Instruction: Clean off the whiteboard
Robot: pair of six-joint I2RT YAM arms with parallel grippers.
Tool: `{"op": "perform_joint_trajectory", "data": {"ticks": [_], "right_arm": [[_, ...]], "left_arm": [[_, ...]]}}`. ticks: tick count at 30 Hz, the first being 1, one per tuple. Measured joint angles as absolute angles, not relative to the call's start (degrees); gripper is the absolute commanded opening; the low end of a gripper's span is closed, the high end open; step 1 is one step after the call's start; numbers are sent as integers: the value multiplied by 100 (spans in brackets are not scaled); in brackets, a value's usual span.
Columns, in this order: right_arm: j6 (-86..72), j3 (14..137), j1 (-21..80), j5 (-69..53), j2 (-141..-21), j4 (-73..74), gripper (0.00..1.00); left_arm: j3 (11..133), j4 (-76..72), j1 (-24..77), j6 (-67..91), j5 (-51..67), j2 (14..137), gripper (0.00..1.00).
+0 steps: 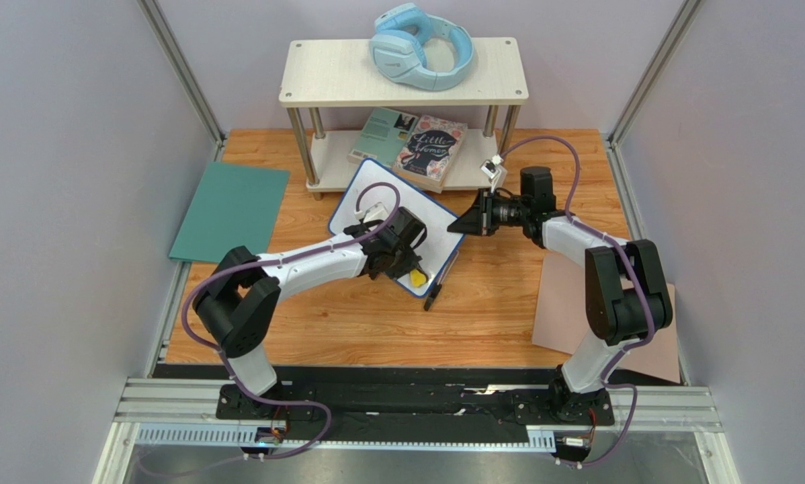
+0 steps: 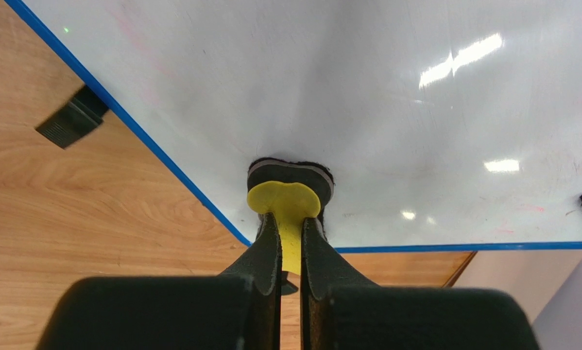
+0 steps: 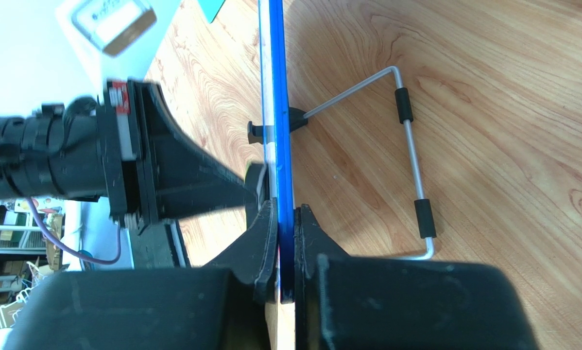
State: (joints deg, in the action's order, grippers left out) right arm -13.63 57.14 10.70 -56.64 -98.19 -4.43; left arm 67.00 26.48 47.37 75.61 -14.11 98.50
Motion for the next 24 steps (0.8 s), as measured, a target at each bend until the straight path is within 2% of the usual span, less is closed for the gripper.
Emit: {"op": "perform_joint_trajectory", "data": {"ticks": [9,15,24], "right_arm": [[-1363,5712,1079,-5693,-9826,-454,0],[-1369,5712,1087,-5693,-9826,-458,0],[-1372,5712,1094,-5690,-9826,-460,0]], "left_arm": [[6270,2344,4617,8082,-1275,9605,0],[5795,2351,4058,8114,-1271,9373,0],[5828,2408,3538,7760,-1192,9354,0]]}}
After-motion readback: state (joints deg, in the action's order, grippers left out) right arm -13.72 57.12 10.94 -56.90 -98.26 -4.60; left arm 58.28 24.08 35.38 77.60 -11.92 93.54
